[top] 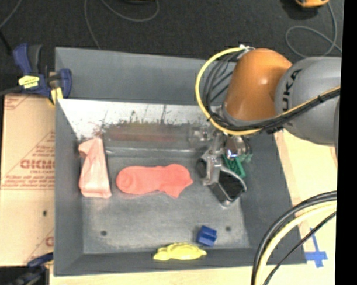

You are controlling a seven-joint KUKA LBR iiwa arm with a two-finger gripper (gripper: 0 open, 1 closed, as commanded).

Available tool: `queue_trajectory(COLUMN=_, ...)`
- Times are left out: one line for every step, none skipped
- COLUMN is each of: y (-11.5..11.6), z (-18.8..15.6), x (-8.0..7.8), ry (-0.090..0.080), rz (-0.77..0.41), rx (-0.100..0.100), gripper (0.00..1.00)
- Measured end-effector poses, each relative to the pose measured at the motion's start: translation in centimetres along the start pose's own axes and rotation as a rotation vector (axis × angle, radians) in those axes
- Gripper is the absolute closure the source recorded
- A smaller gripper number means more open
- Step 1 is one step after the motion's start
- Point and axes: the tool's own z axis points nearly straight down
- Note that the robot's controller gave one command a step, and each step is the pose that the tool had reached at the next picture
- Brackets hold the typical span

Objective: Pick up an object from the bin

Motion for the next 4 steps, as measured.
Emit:
queue_trajectory(y=2.3, z=0.7, x=0.0, ry=-0.018, rz=0.196, rx=0.002, gripper=0.0)
queue_trajectory(y=4.3, z=6.2, x=1.6, ry=-0.012, rz=0.02, rx=0.002, gripper=0.0)
queue_trajectory(y=4.9, z=8.3, x=2.0, ry=-0.005, rz=-0.014, rx=0.002, gripper=0.0)
queue_trajectory(y=5.8, z=6.9, x=3.5, ry=-0.013, rz=-0.28, rx=0.004, gripper=1.0)
